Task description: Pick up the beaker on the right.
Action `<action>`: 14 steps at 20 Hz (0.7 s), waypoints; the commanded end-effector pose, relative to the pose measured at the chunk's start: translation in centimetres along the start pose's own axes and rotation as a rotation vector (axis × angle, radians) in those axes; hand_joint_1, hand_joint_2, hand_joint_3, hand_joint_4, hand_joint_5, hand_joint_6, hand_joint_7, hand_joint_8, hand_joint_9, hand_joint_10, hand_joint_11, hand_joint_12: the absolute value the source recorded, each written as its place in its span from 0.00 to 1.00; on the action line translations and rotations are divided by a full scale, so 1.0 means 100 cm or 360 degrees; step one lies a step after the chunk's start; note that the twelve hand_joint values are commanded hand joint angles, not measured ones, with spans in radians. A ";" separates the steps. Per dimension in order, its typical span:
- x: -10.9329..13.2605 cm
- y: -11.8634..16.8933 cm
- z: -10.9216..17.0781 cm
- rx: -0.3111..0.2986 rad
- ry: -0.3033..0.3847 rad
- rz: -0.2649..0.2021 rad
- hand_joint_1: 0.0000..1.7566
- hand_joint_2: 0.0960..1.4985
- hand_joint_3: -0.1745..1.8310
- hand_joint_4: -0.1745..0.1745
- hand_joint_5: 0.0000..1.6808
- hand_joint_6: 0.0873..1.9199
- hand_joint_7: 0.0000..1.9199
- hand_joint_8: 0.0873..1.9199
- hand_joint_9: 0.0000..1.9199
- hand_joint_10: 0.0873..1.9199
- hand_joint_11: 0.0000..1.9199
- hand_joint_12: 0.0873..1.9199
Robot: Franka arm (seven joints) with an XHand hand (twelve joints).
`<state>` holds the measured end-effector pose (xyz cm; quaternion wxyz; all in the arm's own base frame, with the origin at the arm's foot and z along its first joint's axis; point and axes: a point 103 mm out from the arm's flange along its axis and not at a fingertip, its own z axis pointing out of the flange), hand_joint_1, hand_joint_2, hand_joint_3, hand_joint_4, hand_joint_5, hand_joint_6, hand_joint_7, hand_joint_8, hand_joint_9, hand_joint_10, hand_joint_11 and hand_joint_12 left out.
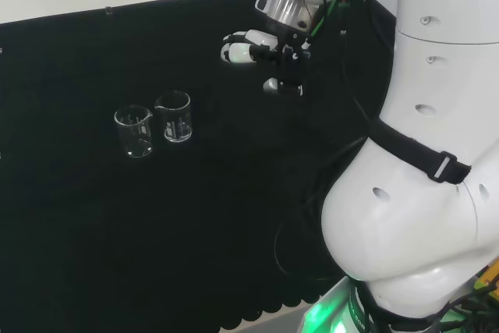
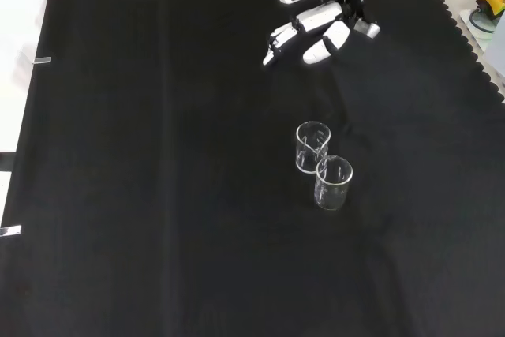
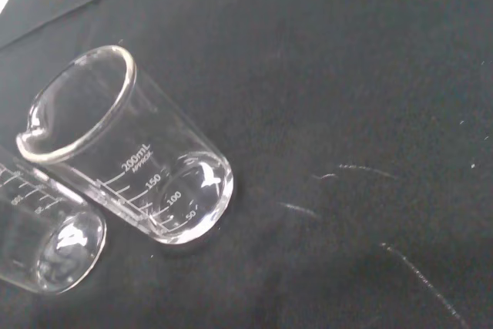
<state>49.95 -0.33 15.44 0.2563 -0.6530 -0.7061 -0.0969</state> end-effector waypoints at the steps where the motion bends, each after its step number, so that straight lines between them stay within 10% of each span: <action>1: -0.003 0.009 0.017 0.0009 0.0062 -0.0098 0.14 0.63 0.48 0.43 0.17 0.00 0.12 0.25 0.16 0.29 0.00 0.60; 14: -0.010 0.026 0.055 0.0105 0.0326 -0.0404 0.42 0.25 0.59 0.39 0.16 0.00 0.14 0.27 0.22 0.29 0.00 0.69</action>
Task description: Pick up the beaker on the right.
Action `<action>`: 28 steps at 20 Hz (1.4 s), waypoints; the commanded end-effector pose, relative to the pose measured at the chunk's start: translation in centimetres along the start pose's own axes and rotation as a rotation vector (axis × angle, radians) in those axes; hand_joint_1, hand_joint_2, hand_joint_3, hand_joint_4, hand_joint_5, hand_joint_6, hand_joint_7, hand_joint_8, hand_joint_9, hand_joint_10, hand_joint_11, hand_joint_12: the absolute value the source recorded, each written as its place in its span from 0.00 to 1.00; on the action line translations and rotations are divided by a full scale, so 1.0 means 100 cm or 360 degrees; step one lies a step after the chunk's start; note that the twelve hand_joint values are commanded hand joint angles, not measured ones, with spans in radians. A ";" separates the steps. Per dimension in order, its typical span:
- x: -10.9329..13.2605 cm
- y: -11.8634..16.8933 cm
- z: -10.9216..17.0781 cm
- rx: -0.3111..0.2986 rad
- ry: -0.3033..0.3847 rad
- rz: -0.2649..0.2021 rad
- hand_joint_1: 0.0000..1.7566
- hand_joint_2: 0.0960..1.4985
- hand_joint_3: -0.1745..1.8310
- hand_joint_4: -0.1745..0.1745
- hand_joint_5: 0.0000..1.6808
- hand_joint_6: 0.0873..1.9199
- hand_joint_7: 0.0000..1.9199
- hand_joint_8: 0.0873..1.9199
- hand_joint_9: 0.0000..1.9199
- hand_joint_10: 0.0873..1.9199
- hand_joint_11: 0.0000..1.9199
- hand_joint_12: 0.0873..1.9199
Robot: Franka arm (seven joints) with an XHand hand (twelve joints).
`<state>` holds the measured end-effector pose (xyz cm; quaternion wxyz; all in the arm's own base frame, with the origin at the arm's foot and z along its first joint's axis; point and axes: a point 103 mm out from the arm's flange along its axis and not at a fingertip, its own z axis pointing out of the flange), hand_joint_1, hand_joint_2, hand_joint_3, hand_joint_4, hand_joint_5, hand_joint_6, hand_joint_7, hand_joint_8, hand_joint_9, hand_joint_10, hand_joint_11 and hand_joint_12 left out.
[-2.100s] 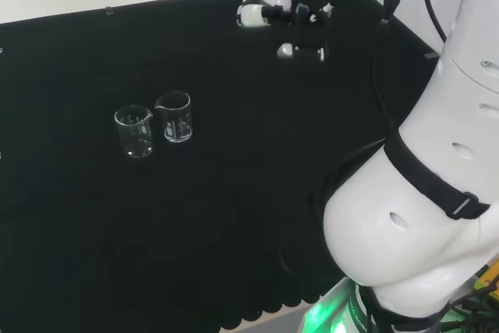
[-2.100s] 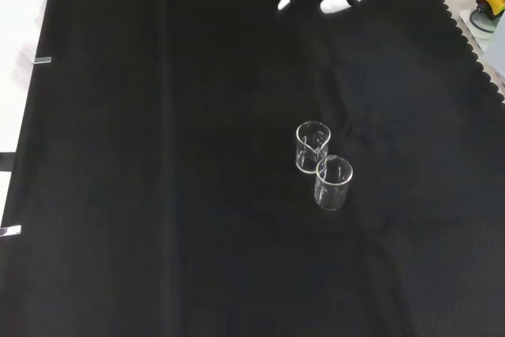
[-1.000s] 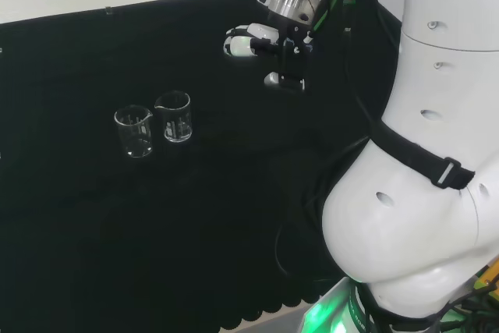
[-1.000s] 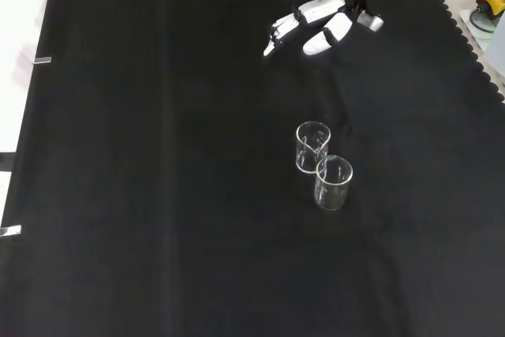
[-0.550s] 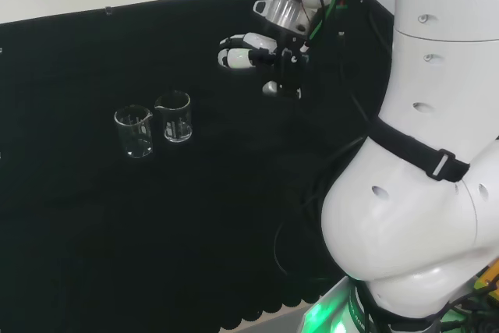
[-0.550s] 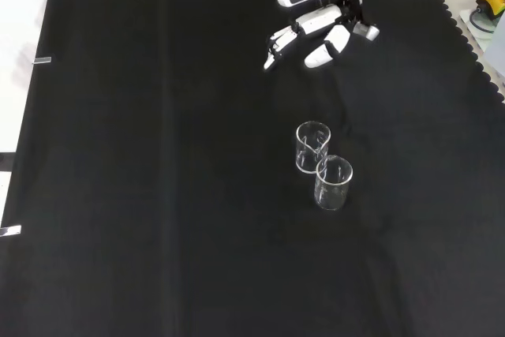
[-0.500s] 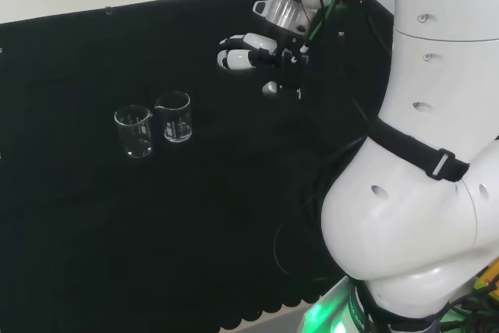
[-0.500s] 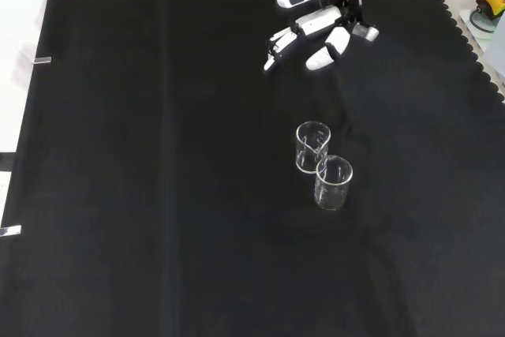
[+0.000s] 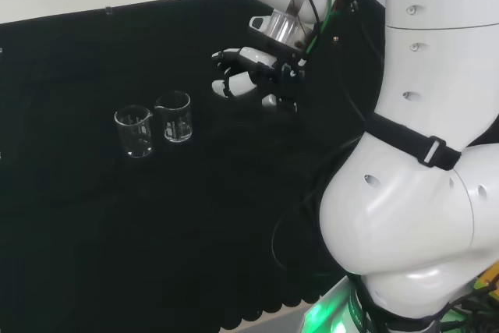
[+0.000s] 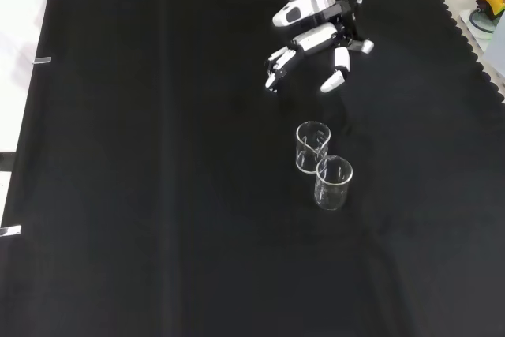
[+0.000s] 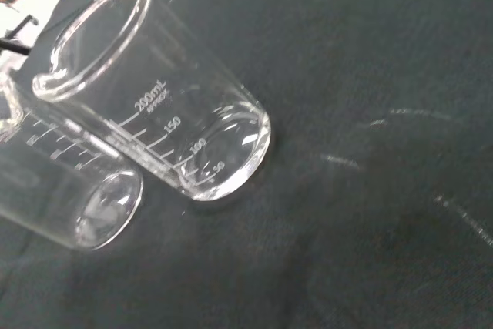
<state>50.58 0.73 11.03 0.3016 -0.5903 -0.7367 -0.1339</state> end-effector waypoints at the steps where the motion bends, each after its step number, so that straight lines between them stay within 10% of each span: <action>1: -0.001 0.012 0.015 0.0037 0.0171 -0.0203 0.42 0.23 0.58 0.38 0.16 0.00 0.14 0.27 0.22 0.29 0.00 0.69; 11: -0.008 0.014 0.025 0.0010 0.0399 -0.0301 0.45 0.18 0.58 0.40 0.15 0.00 0.11 0.27 0.19 0.28 0.00 0.68; 28: 0.005 0.019 0.043 0.0026 0.0297 -0.0372 0.51 0.16 0.62 0.42 0.17 0.00 0.12 0.28 0.18 0.29 0.00 0.64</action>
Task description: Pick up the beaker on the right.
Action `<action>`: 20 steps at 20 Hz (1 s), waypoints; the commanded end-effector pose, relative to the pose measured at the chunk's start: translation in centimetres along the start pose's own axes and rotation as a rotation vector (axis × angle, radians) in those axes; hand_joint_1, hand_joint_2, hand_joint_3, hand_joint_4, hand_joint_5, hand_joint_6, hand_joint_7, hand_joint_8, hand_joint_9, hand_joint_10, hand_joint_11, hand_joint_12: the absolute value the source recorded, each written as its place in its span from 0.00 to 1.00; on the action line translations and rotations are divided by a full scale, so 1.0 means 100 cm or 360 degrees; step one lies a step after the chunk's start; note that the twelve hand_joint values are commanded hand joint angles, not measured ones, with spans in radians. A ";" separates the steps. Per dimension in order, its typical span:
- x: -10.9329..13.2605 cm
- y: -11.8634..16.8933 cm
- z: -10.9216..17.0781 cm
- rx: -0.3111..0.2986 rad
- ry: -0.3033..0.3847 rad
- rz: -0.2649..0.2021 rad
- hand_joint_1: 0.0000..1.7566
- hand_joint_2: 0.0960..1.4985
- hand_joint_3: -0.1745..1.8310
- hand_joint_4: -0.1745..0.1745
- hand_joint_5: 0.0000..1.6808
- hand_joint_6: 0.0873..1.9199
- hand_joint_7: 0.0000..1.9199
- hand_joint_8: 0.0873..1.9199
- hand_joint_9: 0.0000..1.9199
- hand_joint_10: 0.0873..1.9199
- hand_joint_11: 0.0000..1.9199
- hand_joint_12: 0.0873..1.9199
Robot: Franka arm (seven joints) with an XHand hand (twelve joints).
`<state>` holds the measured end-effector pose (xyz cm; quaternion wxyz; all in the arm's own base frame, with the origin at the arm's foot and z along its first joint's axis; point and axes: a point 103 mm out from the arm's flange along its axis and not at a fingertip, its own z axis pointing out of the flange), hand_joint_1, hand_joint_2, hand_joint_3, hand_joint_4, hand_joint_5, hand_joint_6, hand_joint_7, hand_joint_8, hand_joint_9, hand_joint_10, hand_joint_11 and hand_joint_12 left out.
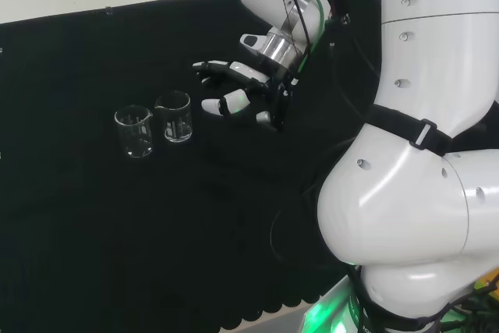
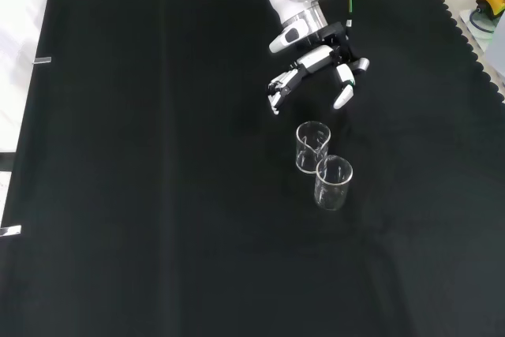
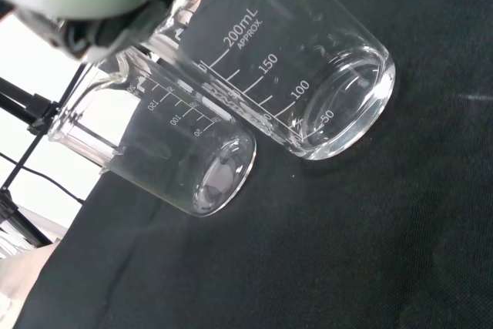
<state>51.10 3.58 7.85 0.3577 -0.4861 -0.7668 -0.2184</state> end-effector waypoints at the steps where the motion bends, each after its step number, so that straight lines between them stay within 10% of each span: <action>1: 0.001 0.003 0.005 0.0011 -0.0009 -0.0013 0.51 0.16 0.62 0.42 0.17 0.00 0.12 0.28 0.18 0.29 0.00 0.64; 20: 0.001 0.016 0.029 0.0035 0.0039 -0.0063 0.49 0.15 0.62 0.48 0.20 0.00 0.12 0.26 0.16 0.27 0.00 0.61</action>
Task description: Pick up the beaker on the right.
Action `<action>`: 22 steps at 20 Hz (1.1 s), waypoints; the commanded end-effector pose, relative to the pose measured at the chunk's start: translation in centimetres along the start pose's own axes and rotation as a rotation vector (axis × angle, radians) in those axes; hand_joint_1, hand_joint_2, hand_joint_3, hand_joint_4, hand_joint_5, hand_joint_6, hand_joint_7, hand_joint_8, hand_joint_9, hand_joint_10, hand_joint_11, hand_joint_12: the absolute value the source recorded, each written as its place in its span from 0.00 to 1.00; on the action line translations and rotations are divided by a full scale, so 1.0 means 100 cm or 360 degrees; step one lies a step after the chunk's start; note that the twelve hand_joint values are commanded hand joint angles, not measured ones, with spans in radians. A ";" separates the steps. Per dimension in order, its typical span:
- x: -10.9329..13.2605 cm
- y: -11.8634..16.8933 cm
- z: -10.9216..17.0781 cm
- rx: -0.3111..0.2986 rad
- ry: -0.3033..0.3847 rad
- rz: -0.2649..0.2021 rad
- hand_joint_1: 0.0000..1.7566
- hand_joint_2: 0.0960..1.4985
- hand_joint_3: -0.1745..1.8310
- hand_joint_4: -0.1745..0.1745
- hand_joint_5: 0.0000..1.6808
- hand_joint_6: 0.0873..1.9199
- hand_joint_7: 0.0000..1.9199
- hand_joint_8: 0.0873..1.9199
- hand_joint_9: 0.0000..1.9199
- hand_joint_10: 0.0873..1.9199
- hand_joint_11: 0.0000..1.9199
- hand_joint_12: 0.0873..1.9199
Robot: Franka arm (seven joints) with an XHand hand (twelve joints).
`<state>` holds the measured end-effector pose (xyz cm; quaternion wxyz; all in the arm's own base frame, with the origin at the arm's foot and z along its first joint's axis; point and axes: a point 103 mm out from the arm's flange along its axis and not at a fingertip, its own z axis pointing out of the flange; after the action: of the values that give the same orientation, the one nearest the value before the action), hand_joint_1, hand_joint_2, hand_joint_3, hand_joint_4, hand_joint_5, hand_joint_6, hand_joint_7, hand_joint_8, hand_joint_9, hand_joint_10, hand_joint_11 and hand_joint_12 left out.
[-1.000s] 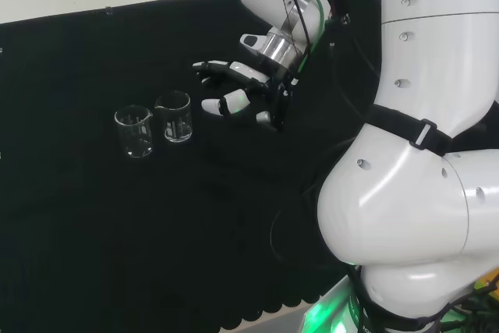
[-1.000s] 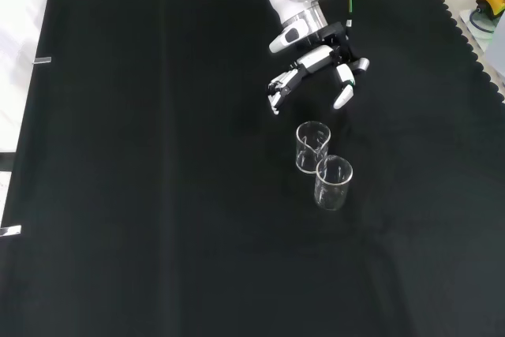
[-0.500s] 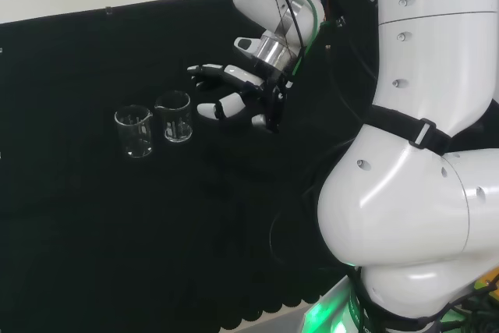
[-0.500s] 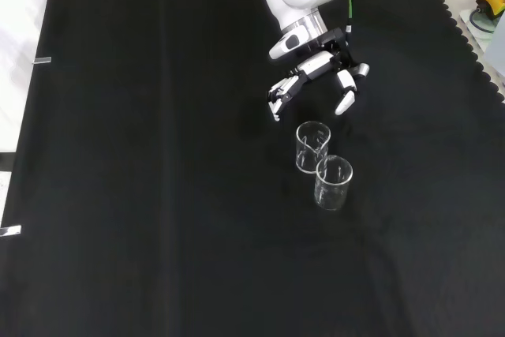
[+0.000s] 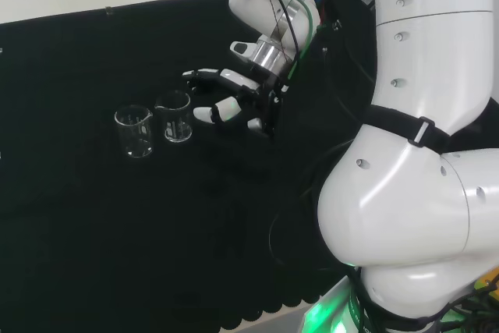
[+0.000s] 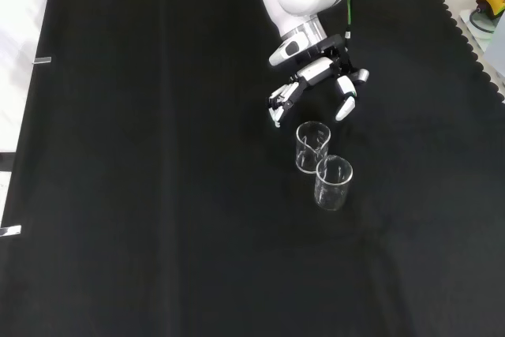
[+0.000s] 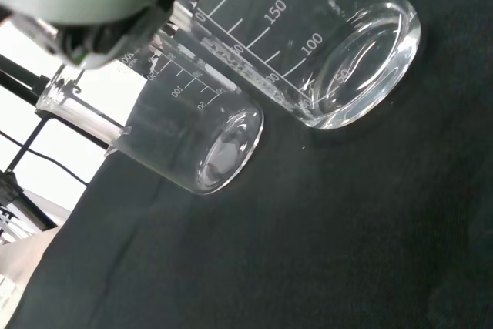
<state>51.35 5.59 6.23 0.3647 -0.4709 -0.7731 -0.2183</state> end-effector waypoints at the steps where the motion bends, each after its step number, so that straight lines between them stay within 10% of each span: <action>1: 0.003 0.006 0.007 0.0004 0.0021 -0.0025 0.49 0.15 0.62 0.48 0.19 0.00 0.12 0.25 0.16 0.27 0.00 0.61; 22: 0.008 0.017 0.017 0.0066 0.0015 -0.0061 0.47 0.16 0.61 0.47 0.21 0.00 0.14 0.25 0.18 0.27 0.00 0.60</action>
<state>52.08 7.84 5.79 0.3744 -0.4465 -0.7846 -0.2118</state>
